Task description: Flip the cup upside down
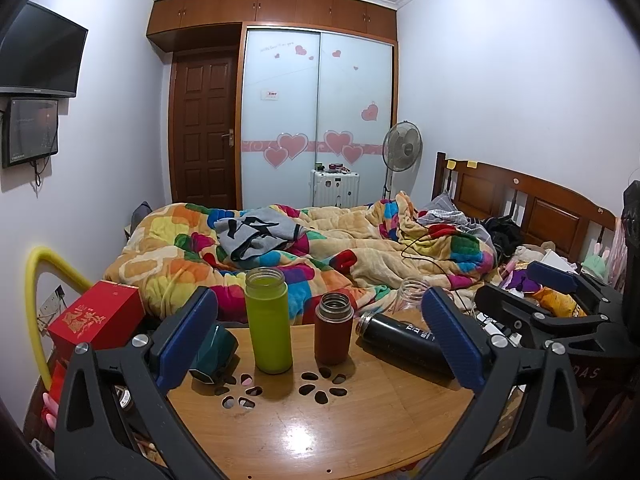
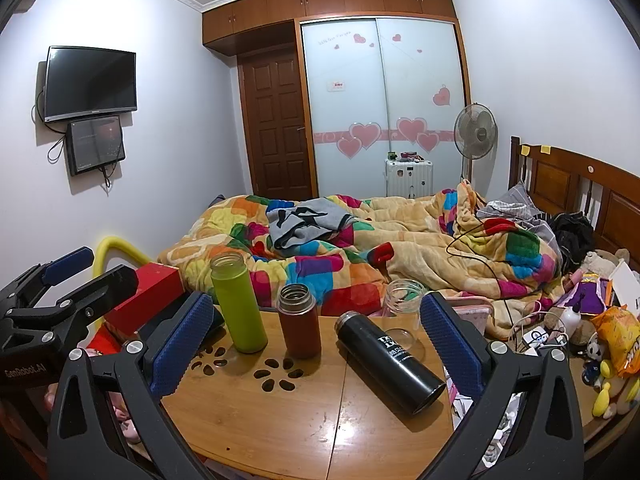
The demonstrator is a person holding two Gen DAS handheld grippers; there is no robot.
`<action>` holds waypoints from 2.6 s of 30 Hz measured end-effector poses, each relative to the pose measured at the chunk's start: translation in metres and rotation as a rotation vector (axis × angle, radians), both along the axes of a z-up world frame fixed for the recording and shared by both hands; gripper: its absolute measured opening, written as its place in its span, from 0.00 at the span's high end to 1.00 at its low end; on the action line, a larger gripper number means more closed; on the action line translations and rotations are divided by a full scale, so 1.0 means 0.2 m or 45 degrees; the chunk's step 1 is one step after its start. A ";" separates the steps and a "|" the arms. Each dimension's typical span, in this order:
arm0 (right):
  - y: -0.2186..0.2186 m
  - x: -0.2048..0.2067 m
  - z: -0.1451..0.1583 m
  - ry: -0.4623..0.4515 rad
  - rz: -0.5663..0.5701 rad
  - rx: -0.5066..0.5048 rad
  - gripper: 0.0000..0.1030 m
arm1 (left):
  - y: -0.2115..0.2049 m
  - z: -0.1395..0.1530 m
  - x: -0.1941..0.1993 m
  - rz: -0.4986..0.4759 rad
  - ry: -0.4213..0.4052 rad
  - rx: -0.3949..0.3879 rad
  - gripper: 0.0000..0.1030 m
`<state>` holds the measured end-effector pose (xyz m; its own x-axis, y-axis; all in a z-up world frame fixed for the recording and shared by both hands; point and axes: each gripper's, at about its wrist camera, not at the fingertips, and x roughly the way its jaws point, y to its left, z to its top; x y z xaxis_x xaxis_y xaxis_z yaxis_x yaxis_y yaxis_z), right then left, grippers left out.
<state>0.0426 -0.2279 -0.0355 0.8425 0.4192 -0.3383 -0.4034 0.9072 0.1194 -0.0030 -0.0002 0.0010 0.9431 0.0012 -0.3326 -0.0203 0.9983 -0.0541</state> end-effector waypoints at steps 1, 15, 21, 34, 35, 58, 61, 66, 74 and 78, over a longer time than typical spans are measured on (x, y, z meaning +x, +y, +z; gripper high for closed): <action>0.00 0.00 0.00 -0.001 0.001 -0.001 0.00 | 0.00 0.00 0.00 0.000 0.000 0.000 0.00; 0.00 0.00 0.00 -0.002 0.000 -0.002 0.00 | -0.01 0.00 0.00 0.000 -0.001 0.000 0.00; 0.01 0.00 0.00 0.002 0.004 0.002 0.00 | -0.01 0.00 0.01 -0.001 0.005 0.003 0.00; 0.05 0.14 -0.09 0.065 0.022 -0.006 0.00 | 0.21 -0.20 0.21 0.074 0.171 -0.054 0.00; 0.06 0.16 -0.11 0.080 0.021 -0.008 0.00 | 0.24 -0.23 0.24 0.086 0.195 -0.060 0.00; 0.11 0.44 -0.53 0.390 0.024 -0.078 0.00 | 0.87 -1.14 1.05 0.147 0.879 -0.147 0.30; 0.13 0.44 -0.56 0.404 0.031 -0.104 0.00 | 0.85 -1.14 1.01 0.143 0.854 -0.149 0.31; 0.17 0.43 -0.62 0.439 0.045 -0.148 0.00 | 0.74 -1.11 0.91 0.102 0.854 -0.120 0.31; 0.16 0.38 -0.69 0.475 0.055 -0.174 0.00 | 0.41 -1.09 0.69 -0.020 0.850 -0.088 0.31; 0.11 0.35 -0.69 0.485 0.047 -0.153 0.00 | 0.19 -1.08 0.63 -0.089 0.845 -0.054 0.31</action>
<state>0.1123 -0.2068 -0.1731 0.6324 0.3851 -0.6722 -0.3834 0.9096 0.1603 0.1223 0.0382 -0.2160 0.5359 -0.0784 -0.8406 0.0018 0.9958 -0.0917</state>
